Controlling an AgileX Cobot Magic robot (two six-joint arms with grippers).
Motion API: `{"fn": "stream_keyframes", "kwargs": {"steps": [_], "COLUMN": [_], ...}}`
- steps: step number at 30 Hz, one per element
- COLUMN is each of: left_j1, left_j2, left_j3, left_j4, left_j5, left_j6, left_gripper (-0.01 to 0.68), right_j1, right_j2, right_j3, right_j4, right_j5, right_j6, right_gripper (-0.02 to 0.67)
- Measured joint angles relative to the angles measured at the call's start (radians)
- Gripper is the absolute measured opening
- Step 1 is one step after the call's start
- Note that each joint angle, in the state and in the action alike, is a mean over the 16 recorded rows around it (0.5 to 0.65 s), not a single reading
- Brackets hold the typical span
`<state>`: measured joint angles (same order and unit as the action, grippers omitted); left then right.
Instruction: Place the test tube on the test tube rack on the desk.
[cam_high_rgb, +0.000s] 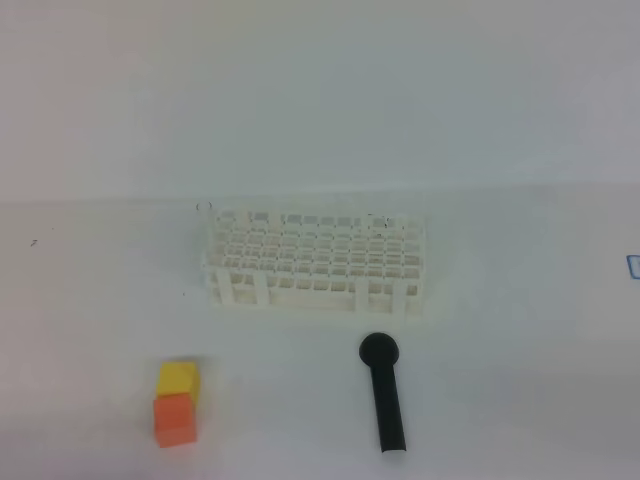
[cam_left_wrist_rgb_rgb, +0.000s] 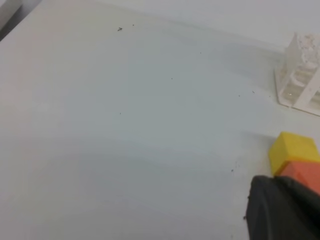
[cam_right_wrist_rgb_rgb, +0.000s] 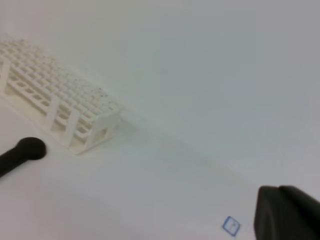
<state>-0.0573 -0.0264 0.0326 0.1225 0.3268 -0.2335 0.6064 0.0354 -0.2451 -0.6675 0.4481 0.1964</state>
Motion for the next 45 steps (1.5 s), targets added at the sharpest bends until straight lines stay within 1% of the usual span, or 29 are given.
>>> {"fn": "stream_keyframes", "kwargs": {"steps": [4,12,14,17,19,22,29,32,37,45], "left_j1": [-0.001,-0.001,-0.001,-0.001,-0.002,-0.002,-0.003,-0.003,-0.003,-0.003], "left_j2": [0.000,0.000,0.000,0.000,0.000,0.000,0.000,0.000,0.000,0.000], "left_j3": [0.000,0.001,0.001,0.001,0.001,0.001,0.001,0.001,0.001,0.001], "left_j4": [0.000,0.000,-0.004,-0.011,-0.015,-0.022,-0.043,-0.047,-0.052,-0.048], "left_j5": [-0.003,-0.005,-0.005,-0.005,-0.004,-0.004,-0.004,-0.004,-0.004,-0.003], "left_j6": [0.000,0.000,0.000,0.000,0.000,0.000,0.000,0.000,0.000,0.000], "left_gripper": [-0.001,-0.001,-0.001,-0.001,-0.001,-0.001,-0.001,-0.001,-0.001,-0.001], "right_j1": [-0.127,-0.447,-0.508,-0.570,-0.592,-0.606,-0.608,-0.609,-0.626,-0.686], "right_j2": [0.000,0.000,0.000,0.001,0.001,0.001,0.001,0.000,-0.010,-0.034], "right_j3": [0.024,0.115,0.146,0.187,0.212,0.242,0.273,0.274,0.274,0.271], "right_j4": [-0.004,0.028,0.052,0.121,0.184,0.288,0.529,0.600,0.634,0.635], "right_j5": [-0.059,-0.223,-0.256,-0.277,-0.274,-0.251,-0.168,-0.138,-0.120,-0.104], "right_j6": [0.038,0.209,0.260,0.311,0.316,0.271,0.029,-0.083,-0.198,-0.229], "right_gripper": [-0.001,-0.001,-0.001,-0.001,-0.001,-0.001,-0.001,-0.001,-0.001,-0.001]}}
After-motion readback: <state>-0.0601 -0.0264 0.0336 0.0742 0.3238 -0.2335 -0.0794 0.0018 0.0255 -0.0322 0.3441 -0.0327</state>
